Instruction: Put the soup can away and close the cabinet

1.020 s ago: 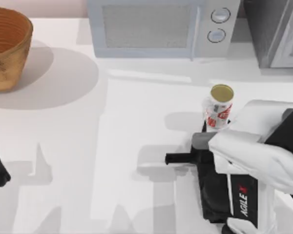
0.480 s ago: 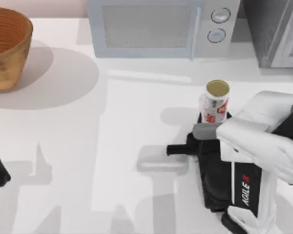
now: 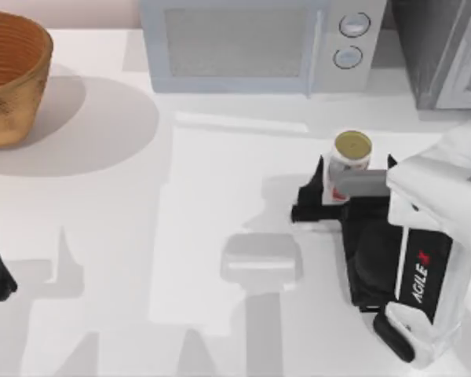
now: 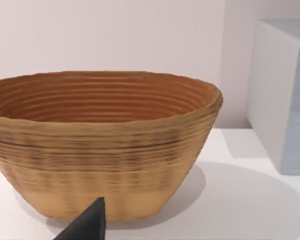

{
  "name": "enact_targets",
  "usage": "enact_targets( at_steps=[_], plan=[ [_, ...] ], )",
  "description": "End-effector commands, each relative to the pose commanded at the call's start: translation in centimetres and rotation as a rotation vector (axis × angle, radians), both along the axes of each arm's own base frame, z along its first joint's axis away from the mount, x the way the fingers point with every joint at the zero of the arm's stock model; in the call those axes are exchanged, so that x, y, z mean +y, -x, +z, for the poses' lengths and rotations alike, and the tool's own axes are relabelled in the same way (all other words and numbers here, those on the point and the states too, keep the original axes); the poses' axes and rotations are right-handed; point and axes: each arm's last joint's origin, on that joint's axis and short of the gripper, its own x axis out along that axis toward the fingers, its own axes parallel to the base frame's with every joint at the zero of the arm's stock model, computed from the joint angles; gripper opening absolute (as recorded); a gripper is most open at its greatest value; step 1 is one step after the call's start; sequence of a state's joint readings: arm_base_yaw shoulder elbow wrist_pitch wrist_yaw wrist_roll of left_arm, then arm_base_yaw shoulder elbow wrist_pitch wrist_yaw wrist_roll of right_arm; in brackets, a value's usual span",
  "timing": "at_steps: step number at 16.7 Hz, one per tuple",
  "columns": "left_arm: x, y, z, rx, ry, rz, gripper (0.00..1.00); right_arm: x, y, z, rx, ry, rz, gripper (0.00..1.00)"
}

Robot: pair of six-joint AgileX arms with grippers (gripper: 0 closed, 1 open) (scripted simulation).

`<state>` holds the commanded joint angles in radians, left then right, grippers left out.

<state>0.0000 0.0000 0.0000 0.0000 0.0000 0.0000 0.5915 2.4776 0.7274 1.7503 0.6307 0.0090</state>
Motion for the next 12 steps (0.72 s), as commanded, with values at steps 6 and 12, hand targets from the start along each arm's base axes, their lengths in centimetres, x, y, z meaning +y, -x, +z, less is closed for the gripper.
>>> enact_targets(
  at_steps=[6, 12],
  plan=[
    [0.0, 0.0, 0.0, 0.0, 0.0, 0.0, 1.0, -0.18, -0.27, 0.07, 0.0, 0.0, 0.0, 1.0],
    [0.0, 0.0, 0.0, 0.0, 0.0, 0.0, 1.0, -0.18, -0.27, 0.07, 0.0, 0.0, 0.0, 0.62]
  ],
)
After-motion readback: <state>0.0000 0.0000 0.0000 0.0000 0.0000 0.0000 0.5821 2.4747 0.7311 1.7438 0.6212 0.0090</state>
